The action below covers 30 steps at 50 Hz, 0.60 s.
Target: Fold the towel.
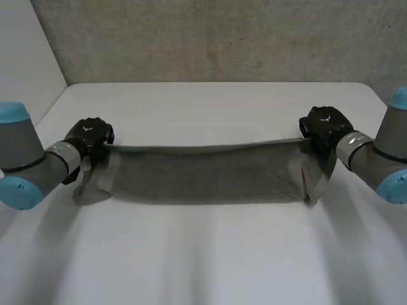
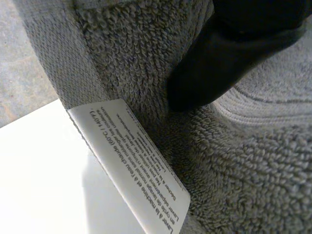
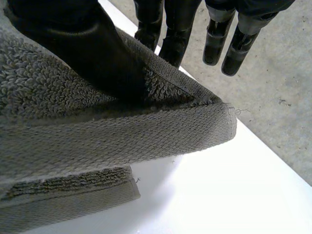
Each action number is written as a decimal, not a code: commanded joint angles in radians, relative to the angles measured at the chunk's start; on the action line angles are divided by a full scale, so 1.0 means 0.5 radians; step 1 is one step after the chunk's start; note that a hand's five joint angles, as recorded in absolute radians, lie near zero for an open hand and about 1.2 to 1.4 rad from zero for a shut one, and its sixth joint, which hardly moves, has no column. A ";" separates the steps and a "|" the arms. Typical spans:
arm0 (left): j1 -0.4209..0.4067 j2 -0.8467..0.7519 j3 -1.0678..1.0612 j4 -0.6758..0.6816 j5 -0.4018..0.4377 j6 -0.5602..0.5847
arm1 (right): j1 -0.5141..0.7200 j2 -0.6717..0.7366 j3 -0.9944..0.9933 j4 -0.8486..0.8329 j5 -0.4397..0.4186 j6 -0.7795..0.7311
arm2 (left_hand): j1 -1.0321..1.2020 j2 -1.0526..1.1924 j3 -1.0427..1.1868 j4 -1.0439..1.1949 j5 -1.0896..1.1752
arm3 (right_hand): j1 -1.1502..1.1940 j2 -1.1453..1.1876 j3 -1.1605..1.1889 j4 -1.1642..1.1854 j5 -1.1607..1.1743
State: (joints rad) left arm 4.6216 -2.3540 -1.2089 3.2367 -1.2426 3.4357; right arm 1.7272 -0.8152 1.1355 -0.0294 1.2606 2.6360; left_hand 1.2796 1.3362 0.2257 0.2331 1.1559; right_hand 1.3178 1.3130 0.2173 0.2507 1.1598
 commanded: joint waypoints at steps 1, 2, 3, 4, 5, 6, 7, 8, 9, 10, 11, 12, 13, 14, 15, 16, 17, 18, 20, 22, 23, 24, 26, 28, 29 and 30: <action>0.004 -0.011 0.000 0.064 -0.064 0.065 | 0.000 0.044 -0.025 -0.119 -0.002 -0.032 | 0.233 0.120 -0.102 -0.117 0.132 | 0.157 0.167 -0.086 -0.152 0.124; 0.004 -0.010 0.000 0.064 -0.064 0.065 | 0.000 0.047 -0.031 -0.137 -0.002 -0.035 | 0.233 0.120 -0.102 -0.117 0.132 | 0.157 0.167 -0.086 -0.152 0.124; 0.004 -0.007 0.000 0.083 -0.070 0.065 | 0.000 0.047 -0.031 -0.137 -0.002 -0.035 | 0.233 0.120 -0.102 -0.117 0.132 | 0.157 0.167 -0.086 -0.152 0.124; 0.004 -0.007 0.000 0.083 -0.070 0.065 | 0.000 0.053 -0.043 -0.147 0.001 -0.035 | 0.233 0.120 -0.102 -0.117 0.132 | 0.157 0.167 -0.086 -0.152 0.124; 0.004 -0.007 -0.003 0.086 -0.074 0.065 | 0.000 0.069 -0.050 -0.153 0.001 -0.035 | 0.233 0.120 -0.102 -0.117 0.132 | 0.157 0.167 -0.086 -0.152 0.124; 0.004 -0.007 -0.009 0.089 -0.074 0.065 | 0.000 0.069 -0.050 -0.153 0.001 -0.035 | 0.233 0.120 -0.102 -0.117 0.132 | 0.157 0.167 -0.086 -0.152 0.124; 0.004 -0.007 -0.009 0.089 -0.074 0.065 | 0.000 0.081 -0.056 -0.153 0.001 -0.035 | 0.233 0.120 -0.102 -0.117 0.132 | 0.157 0.167 -0.086 -0.152 0.124; 0.004 -0.004 -0.021 0.089 -0.071 0.065 | 0.000 0.087 -0.056 -0.153 0.001 -0.035 | 0.233 0.120 -0.102 -0.117 0.132 | 0.157 0.167 -0.086 -0.152 0.124; 0.001 0.002 -0.027 0.089 -0.074 0.068 | 0.000 0.087 -0.056 -0.153 0.001 -0.035 | 0.233 0.120 -0.102 -0.117 0.132 | 0.157 0.167 -0.086 -0.152 0.124; 0.001 0.002 -0.027 0.089 -0.074 0.068 | 0.000 0.093 -0.050 -0.153 0.001 -0.035 | 0.233 0.120 -0.102 -0.117 0.132 | 0.157 0.167 -0.086 -0.152 0.124; -0.002 0.008 -0.040 0.089 -0.077 0.068 | 0.000 0.090 -0.038 -0.153 0.001 -0.035 | 0.233 0.120 -0.102 -0.117 0.132 | -0.085 -0.075 -0.086 -0.152 -0.118; -0.005 0.011 -0.046 0.086 -0.077 0.068 | 0.000 0.090 -0.037 -0.153 0.001 -0.035 | 0.233 0.120 -0.102 -0.117 0.132 | -0.088 -0.078 -0.086 -0.152 -0.121; -0.005 0.011 -0.046 0.086 -0.077 0.068 | 0.000 0.087 -0.025 -0.153 0.001 -0.035 | 0.233 0.120 -0.102 -0.117 0.132 | -0.814 -0.805 -0.086 -0.152 -0.847; -0.021 0.020 -0.058 0.083 -0.080 0.068 | 0.000 0.081 -0.019 -0.153 0.001 -0.035 | 0.233 0.120 -0.102 -0.117 0.132 | -1.560 -1.550 -0.086 -0.152 -1.593; -0.042 0.029 -0.073 0.083 -0.080 0.068 | 0.000 0.081 -0.019 -0.153 0.001 -0.035 | 0.233 0.120 -0.102 -0.117 0.132 | -1.567 -1.557 -0.086 -0.152 -1.600; -0.042 0.029 -0.073 0.083 -0.080 0.068 | 0.000 0.072 -0.010 -0.150 0.004 -0.035 | 0.233 0.120 -0.102 -0.117 0.132 | -2.201 -2.191 -0.086 -0.152 -2.234; -0.054 0.045 -0.092 0.086 -0.080 0.065 | 0.000 0.072 -0.010 -0.150 0.004 -0.035 | -0.179 -0.292 -0.102 -0.117 -0.280 | -2.207 -2.198 -0.086 -0.152 -2.240; -0.055 0.045 -0.092 0.086 -0.080 0.065 | 0.000 0.063 0.002 -0.153 0.007 -0.035 | -0.183 -0.296 -0.102 -0.117 -0.284 | -2.287 -2.277 -0.086 -0.152 -2.320; -0.061 0.115 -0.135 0.086 -0.074 0.068 | 0.000 0.035 0.015 -0.153 0.019 -0.035 | -1.065 -1.179 -0.102 -0.117 -1.167 | -2.287 -2.277 -0.086 -0.152 -2.320; -0.058 0.155 -0.150 0.089 -0.071 0.068 | 0.000 -0.023 0.033 -0.156 0.025 -0.035 | -1.401 -1.514 -0.102 -0.117 -1.502 | -2.287 -2.277 -0.086 -0.152 -2.320; -0.055 0.198 -0.168 0.089 -0.067 0.068 | 0.000 -0.023 0.033 -0.156 0.025 -0.035 | -1.718 -1.831 -0.102 -0.117 -1.820 | -2.287 -2.277 -0.086 -0.152 -2.320; -0.055 0.198 -0.169 0.089 -0.067 0.068 | 0.000 -0.054 0.042 -0.162 0.025 -0.035 | -1.721 -1.834 -0.102 -0.117 -1.823 | -2.287 -2.277 -0.086 -0.152 -2.320; -0.051 0.235 -0.181 0.092 -0.067 0.068 | 0.000 -0.093 0.051 -0.162 0.028 -0.035 | -2.003 -2.116 -0.102 -0.117 -2.105 | -2.287 -2.277 -0.086 -0.152 -2.320; -0.042 0.308 -0.202 0.089 -0.070 0.065 | 0.000 -0.140 0.070 -0.162 0.025 -0.032 | -2.120 -2.234 -0.102 -0.117 -2.222 | -2.287 -2.277 -0.086 -0.152 -2.320; -0.042 0.309 -0.202 0.089 -0.070 0.065 | -0.003 -0.197 0.094 -0.165 0.025 -0.032 | -2.120 -2.234 -0.102 -0.117 -2.222 | -2.287 -2.277 -0.086 -0.152 -2.320; -0.039 0.351 -0.217 0.089 -0.070 0.068 | -0.012 -0.259 0.128 -0.165 0.022 -0.026 | -2.120 -2.234 -0.102 -0.117 -2.222 | -2.287 -2.277 -0.086 -0.152 -2.320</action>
State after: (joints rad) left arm 4.5944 -2.2446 -1.2965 3.2812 -1.2773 3.4695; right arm 1.7270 -0.8528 1.1609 -0.1093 1.2731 2.6191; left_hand 0.3078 0.2883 0.2257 0.2332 0.0814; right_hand 0.2494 0.2535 0.2173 0.2507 0.0625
